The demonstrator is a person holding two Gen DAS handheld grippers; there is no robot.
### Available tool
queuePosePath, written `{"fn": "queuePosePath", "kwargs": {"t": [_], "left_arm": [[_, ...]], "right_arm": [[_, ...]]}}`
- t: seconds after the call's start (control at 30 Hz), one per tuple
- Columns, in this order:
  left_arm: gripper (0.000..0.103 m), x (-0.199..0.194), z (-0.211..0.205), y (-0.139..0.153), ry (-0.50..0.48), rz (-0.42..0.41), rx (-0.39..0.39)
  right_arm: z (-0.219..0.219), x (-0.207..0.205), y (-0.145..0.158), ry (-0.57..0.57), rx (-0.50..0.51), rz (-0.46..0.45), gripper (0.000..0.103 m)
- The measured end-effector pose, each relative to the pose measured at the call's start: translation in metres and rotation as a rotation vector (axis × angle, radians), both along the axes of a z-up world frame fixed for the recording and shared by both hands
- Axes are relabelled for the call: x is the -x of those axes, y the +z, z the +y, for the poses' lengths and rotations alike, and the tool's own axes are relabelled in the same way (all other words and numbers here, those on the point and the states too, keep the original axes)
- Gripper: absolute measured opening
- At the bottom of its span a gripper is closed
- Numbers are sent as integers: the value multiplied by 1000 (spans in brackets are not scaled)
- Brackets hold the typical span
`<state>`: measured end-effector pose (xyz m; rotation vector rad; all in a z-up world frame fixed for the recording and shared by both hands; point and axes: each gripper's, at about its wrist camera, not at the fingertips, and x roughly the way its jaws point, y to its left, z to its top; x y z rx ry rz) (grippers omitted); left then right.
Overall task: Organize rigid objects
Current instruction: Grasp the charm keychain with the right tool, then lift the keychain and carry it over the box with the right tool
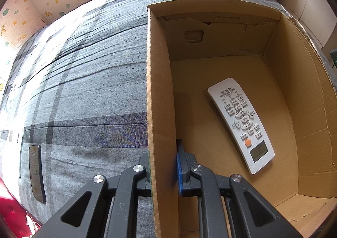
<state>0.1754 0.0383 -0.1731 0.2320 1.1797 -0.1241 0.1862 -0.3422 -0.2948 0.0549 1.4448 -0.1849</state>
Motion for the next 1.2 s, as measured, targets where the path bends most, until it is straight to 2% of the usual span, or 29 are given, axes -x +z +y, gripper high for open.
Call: {"fn": "queuePosePath", "kwargs": {"t": [0.13,0.5,1.2], "left_arm": [[14,0,0,0,0,0,-1],[14,2,-3,-1,0,-5,-10],[14,3,-3,-2,0,-8,-16]], "right_arm": [[1,2,2,9,-11,-13,17],[11,14,36,39,3,-53,12],[5,36,114,64,19,-154,12]]}}
